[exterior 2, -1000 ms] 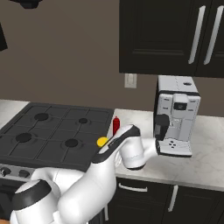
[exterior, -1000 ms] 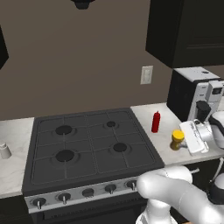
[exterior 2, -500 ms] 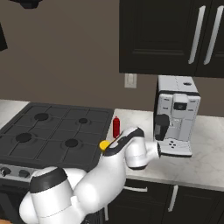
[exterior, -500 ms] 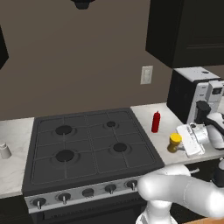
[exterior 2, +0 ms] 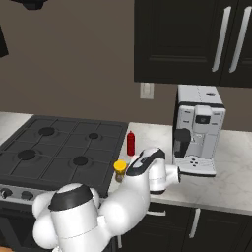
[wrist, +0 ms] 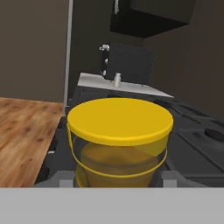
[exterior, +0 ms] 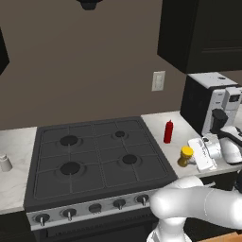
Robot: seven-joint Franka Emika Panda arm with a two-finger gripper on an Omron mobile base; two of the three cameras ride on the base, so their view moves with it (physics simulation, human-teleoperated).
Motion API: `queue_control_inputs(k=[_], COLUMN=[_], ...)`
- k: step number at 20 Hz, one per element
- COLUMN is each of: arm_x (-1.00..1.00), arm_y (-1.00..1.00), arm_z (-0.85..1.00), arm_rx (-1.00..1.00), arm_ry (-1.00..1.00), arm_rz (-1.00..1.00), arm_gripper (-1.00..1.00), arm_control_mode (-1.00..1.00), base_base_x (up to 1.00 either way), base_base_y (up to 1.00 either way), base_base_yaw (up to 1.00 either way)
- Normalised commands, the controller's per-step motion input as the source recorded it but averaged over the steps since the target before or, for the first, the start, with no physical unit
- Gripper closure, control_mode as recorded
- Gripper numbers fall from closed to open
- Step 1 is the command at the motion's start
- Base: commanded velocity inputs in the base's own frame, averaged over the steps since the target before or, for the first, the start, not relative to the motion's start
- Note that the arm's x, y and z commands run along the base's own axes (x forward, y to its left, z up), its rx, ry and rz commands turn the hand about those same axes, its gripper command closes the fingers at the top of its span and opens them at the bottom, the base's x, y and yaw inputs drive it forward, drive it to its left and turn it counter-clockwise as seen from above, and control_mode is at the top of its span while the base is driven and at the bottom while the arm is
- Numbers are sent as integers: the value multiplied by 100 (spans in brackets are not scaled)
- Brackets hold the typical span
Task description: Collect the turmeric, ketchup, and shaker from the cabinet and place them next to the stove.
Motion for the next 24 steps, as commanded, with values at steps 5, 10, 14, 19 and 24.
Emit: queue_control_inputs(k=[5, 10, 14, 19, 24], arm_x=[10, 5, 9, 15, 15], arm_y=[-2, -8, 0, 0, 0], arm_z=[-6, -9, -23, -22, -22], arm_rx=[0, -3, -6, -2, 0], arm_ry=[0, 0, 0, 0, 0], arm_rz=[0, -4, -3, 0, 0], arm_gripper=[100, 100, 100, 100, 100], arm_control_mode=[-100, -100, -100, -100, -100], base_base_x=[0, 0, 0, 0, 0], base_base_y=[0, 0, 0, 0, 0], base_base_yaw=[0, 0, 0, 0, 0])
